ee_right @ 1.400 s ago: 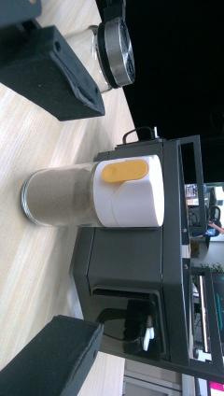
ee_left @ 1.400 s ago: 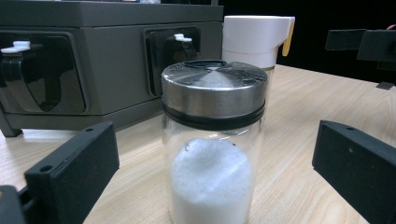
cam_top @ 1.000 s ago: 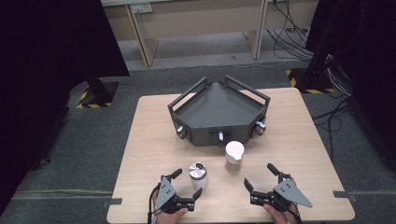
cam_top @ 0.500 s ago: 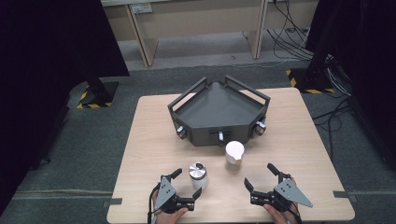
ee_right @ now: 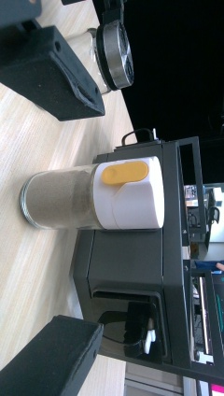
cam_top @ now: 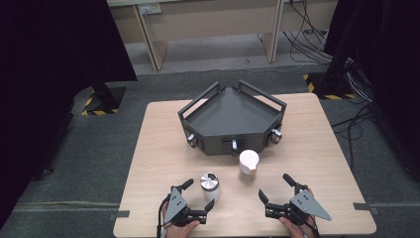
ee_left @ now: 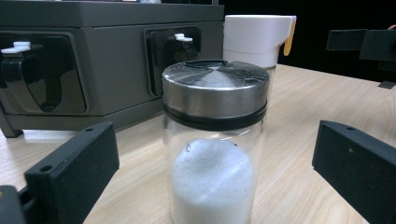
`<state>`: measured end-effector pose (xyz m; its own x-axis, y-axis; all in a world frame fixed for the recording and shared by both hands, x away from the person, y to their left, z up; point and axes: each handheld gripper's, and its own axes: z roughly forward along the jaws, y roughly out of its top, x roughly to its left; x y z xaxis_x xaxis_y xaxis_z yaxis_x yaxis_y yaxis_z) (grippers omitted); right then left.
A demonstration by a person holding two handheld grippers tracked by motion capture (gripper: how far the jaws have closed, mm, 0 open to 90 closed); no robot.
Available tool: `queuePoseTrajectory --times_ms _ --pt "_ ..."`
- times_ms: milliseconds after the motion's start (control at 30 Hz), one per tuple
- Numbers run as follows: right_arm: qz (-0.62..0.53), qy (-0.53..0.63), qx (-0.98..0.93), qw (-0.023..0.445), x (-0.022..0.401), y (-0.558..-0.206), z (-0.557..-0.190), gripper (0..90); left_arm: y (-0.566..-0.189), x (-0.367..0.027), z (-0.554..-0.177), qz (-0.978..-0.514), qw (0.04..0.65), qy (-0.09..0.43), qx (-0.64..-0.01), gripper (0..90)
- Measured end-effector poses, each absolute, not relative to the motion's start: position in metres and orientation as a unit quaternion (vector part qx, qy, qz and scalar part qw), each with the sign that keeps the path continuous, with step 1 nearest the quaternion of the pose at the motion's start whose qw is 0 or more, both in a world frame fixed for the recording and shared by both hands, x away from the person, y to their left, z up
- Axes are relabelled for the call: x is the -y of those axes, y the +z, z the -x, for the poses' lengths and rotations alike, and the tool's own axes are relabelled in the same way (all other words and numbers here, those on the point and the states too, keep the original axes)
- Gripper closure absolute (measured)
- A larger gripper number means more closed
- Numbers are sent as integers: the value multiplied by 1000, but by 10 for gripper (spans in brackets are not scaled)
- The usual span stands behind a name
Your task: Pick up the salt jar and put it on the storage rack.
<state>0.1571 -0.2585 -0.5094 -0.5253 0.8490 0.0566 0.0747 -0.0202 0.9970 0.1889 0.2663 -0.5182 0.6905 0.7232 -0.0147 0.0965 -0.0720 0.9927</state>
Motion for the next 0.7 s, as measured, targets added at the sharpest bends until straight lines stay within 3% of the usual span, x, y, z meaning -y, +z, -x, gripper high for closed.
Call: queuePoseTrajectory --times_ms 700 --pt "-372 610 -623 319 259 -509 -157 3 -519 -266 -189 -686 613 256 -299 0"
